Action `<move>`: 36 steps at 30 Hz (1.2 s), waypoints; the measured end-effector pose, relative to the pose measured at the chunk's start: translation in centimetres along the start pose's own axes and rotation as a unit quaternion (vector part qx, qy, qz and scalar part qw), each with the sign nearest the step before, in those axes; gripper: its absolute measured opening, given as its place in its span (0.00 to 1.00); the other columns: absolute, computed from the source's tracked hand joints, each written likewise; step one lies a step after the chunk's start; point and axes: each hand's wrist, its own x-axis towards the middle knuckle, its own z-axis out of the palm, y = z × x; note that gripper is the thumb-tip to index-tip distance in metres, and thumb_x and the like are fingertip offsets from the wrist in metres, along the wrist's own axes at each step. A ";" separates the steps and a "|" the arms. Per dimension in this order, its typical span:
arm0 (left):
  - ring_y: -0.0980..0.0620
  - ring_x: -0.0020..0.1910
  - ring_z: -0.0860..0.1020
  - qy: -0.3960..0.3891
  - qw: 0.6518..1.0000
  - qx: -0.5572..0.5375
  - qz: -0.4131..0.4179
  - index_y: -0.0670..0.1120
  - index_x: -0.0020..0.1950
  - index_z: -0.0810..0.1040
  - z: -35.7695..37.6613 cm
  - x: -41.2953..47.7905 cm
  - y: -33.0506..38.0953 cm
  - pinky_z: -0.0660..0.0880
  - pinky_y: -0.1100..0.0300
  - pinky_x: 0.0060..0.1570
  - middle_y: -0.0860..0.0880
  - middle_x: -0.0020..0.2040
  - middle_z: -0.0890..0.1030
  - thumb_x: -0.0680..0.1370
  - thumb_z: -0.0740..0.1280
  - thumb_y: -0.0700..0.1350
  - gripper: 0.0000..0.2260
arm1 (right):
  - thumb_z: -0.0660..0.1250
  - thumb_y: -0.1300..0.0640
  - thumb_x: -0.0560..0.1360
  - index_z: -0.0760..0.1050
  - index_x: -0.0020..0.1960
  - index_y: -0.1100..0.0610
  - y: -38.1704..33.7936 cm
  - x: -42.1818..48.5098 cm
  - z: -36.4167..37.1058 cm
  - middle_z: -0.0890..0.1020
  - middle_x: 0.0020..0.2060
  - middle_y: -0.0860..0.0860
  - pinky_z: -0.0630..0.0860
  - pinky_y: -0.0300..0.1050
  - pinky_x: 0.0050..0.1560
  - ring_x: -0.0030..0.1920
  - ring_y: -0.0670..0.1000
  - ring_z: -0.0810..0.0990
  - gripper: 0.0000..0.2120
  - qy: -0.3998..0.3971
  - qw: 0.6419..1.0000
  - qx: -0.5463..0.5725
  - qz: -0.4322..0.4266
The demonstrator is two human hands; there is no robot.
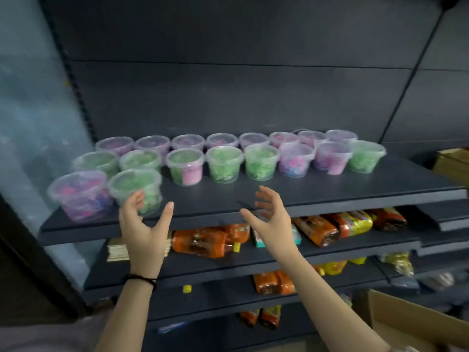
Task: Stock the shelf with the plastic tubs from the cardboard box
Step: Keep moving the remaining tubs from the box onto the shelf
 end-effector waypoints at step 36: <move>0.56 0.57 0.73 -0.643 0.715 0.029 -0.273 0.56 0.63 0.68 53.4 -62.7 4.5 0.68 0.70 0.49 0.54 0.60 0.73 0.73 0.73 0.49 0.22 | 0.77 0.52 0.68 0.72 0.59 0.49 43.5 -25.0 -67.5 0.80 0.50 0.44 0.77 0.43 0.52 0.53 0.47 0.80 0.23 0.166 0.847 -0.168 0.476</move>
